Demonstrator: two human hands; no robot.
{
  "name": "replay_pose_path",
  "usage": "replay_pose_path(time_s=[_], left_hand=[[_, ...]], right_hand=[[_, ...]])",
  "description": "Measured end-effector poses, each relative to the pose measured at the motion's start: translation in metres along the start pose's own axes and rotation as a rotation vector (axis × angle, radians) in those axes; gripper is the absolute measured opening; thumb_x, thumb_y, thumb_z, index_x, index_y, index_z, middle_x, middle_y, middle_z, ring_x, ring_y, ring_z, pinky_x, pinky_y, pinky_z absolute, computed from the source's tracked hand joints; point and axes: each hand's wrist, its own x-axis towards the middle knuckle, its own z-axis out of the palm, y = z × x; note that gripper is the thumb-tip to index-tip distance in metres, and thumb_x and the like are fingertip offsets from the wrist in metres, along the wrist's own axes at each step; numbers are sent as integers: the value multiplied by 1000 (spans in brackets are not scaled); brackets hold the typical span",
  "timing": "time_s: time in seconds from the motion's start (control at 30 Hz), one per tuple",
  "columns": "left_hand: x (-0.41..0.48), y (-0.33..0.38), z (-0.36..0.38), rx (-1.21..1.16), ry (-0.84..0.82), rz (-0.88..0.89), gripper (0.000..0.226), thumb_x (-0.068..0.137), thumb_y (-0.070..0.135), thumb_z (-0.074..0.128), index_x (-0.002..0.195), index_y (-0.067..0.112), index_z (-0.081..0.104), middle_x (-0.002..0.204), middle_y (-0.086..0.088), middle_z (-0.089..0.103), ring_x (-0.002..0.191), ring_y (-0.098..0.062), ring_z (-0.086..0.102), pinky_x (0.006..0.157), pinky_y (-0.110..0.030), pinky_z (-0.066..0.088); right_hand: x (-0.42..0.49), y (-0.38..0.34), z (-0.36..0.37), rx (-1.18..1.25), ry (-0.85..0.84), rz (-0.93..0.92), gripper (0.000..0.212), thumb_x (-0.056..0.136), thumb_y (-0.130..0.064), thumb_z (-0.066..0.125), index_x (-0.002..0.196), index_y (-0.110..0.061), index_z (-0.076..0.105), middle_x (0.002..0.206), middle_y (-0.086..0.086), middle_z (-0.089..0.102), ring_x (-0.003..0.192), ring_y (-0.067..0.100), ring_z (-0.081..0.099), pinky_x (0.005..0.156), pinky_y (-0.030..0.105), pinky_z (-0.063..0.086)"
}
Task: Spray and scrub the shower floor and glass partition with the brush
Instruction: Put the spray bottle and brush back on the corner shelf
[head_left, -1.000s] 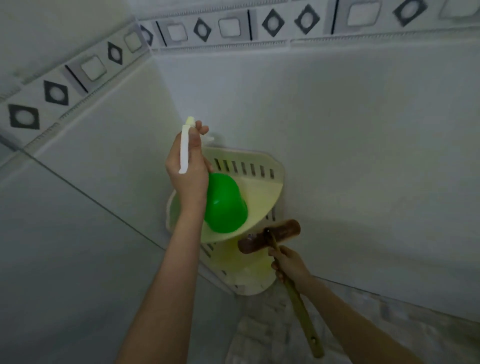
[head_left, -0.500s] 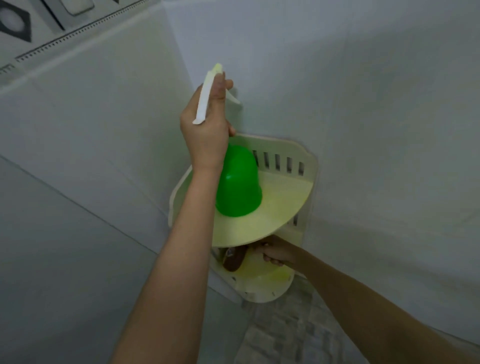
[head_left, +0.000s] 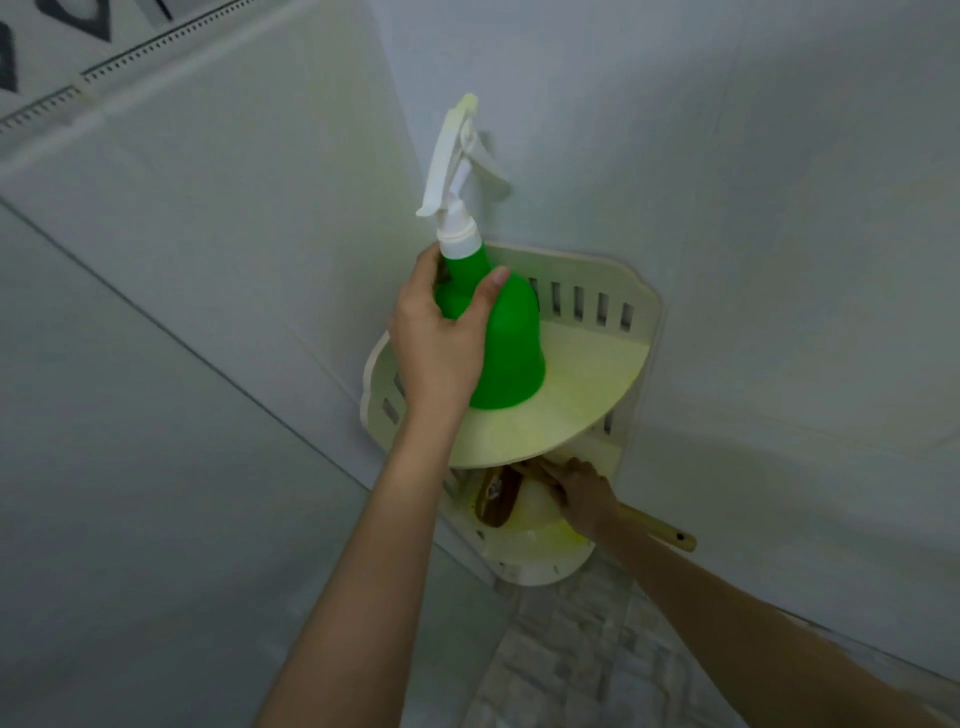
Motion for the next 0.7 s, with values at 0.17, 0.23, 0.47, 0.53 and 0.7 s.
replay_pose_path(time_s=[0.17, 0.23, 0.47, 0.53, 0.7], left_hand=[[6, 3, 0, -5, -10, -54, 33, 90, 23, 74, 120, 13, 65, 106, 5, 70, 102, -14, 65, 89, -32, 55], [11, 1, 1, -4, -12, -58, 35, 92, 21, 73, 124, 10, 64, 107, 5, 69, 104, -13, 64, 90, -30, 54], [20, -8, 8, 0, -18, 0, 35, 93, 22, 67, 123, 6, 61, 104, 6, 68, 101, -13, 65, 88, -26, 53], [20, -9, 8, -10, -26, -7, 37, 93, 25, 66, 125, 7, 61, 108, 5, 68, 105, -15, 65, 91, -28, 53], [15, -7, 6, -3, -51, -7, 37, 97, 21, 66, 129, 4, 59, 110, 2, 68, 105, -12, 64, 86, -22, 52]], right_hand=[[16, -17, -5, 112, 47, -33, 48, 99, -17, 43, 145, -25, 40, 125, 14, 54, 112, 32, 49, 92, 39, 45], [21, -20, -3, 119, 71, -64, 48, 98, -16, 44, 145, -24, 40, 127, 15, 57, 115, 32, 50, 96, 38, 43], [5, -22, -2, -270, 146, 8, 53, 99, -20, 39, 149, -32, 28, 119, 16, 54, 113, 37, 46, 87, 45, 39], [4, -21, 0, -307, 115, -22, 55, 100, -19, 35, 152, -27, 19, 125, 17, 49, 116, 35, 44, 91, 45, 37], [-7, -14, 2, -325, 48, -38, 63, 100, -20, 31, 154, -22, -1, 137, 14, 37, 118, 33, 40, 93, 43, 34]])
